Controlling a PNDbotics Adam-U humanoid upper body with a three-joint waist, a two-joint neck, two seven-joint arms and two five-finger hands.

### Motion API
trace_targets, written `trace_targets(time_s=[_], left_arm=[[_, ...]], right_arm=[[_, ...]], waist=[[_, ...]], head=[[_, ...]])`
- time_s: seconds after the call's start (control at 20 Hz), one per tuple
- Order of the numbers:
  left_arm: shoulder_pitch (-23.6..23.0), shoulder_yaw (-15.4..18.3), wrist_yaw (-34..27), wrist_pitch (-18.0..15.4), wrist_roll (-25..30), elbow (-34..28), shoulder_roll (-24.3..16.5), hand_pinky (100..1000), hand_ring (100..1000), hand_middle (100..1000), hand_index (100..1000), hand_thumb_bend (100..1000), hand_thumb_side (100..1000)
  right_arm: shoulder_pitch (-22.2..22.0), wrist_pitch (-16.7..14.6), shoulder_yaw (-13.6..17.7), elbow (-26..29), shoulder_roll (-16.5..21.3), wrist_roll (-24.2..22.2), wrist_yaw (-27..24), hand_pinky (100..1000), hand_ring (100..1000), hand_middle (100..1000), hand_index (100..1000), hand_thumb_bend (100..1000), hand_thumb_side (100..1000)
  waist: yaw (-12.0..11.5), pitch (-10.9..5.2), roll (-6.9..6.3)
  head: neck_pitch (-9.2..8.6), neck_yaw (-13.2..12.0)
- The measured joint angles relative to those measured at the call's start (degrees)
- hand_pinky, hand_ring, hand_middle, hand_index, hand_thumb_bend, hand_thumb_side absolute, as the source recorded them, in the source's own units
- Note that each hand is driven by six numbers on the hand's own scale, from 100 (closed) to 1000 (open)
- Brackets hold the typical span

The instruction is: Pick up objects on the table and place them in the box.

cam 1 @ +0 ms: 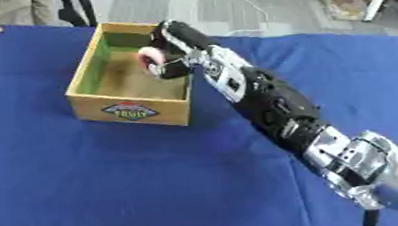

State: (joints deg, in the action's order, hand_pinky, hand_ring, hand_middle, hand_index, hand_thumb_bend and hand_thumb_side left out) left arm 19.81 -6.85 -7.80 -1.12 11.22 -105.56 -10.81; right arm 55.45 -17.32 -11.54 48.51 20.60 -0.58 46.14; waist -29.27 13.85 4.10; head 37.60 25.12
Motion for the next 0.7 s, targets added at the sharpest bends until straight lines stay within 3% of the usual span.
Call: trace_targets(time_s=[0.05, 0.1, 0.3, 0.35, 0.4, 0.45, 0.5, 0.7], left_arm=[[0.0, 0.0, 0.0, 0.0, 0.0, 0.0, 0.1, 644, 781, 546, 685, 323, 100], [0.0, 0.0, 0.0, 0.0, 0.0, 0.0, 0.2, 644, 781, 546, 686, 326, 100], [0.0, 0.0, 0.0, 0.0, 0.0, 0.0, 0.3, 644, 781, 546, 686, 326, 100], [0.0, 0.0, 0.0, 0.0, 0.0, 0.0, 0.3, 644, 781, 546, 686, 327, 100], [0.0, 0.0, 0.0, 0.0, 0.1, 0.0, 0.3, 644, 781, 546, 686, 328, 100], [-0.1, 0.0, 0.0, 0.0, 0.1, 0.0, 0.3, 644, 781, 546, 686, 349, 100], [-0.1, 0.0, 0.0, 0.0, 0.1, 0.0, 0.3, 644, 782, 546, 686, 327, 100], [-0.6, 0.0, 0.0, 0.0, 0.0, 0.2, 0.3, 644, 782, 546, 686, 327, 100]], right_arm=[[0.0, -0.4, 0.0, -0.2, -0.2, -0.7, 1.1, 664, 800, 634, 780, 100, 288], [0.0, -0.7, 0.0, -0.3, -0.3, -1.3, 1.9, 834, 957, 848, 885, 100, 292], [0.0, -1.3, 0.0, -0.1, -0.3, -2.5, 3.2, 834, 957, 848, 885, 100, 292], [0.0, -1.3, 0.0, 0.0, -0.4, -2.7, 3.2, 904, 1000, 914, 919, 100, 270], [0.0, -1.4, 0.1, 0.2, -0.4, -2.7, 3.2, 898, 1000, 931, 935, 100, 255], [0.0, -1.5, 0.3, 0.7, -0.4, -2.6, 3.2, 899, 1000, 932, 937, 100, 343], [0.0, -1.5, 0.4, 1.5, -0.2, -2.3, 2.9, 902, 1000, 933, 939, 100, 245], [-0.6, -0.4, 0.4, 5.5, 0.5, -1.2, 0.3, 902, 1000, 934, 942, 100, 227]], waist=[[0.1, 0.0, 0.0], [0.2, 0.01, 0.0], [1.1, 0.01, -0.05], [1.1, 0.0, -0.05], [1.3, -0.02, -0.08], [2.1, -0.1, -0.13], [3.1, -0.24, -0.2], [4.7, -0.71, -0.75]], head=[[0.0, 0.0], [0.0, 0.0], [0.0, 0.0], [0.0, 0.0], [0.0, 0.0], [0.0, -0.1], [0.0, -0.2], [0.07, -0.7]])
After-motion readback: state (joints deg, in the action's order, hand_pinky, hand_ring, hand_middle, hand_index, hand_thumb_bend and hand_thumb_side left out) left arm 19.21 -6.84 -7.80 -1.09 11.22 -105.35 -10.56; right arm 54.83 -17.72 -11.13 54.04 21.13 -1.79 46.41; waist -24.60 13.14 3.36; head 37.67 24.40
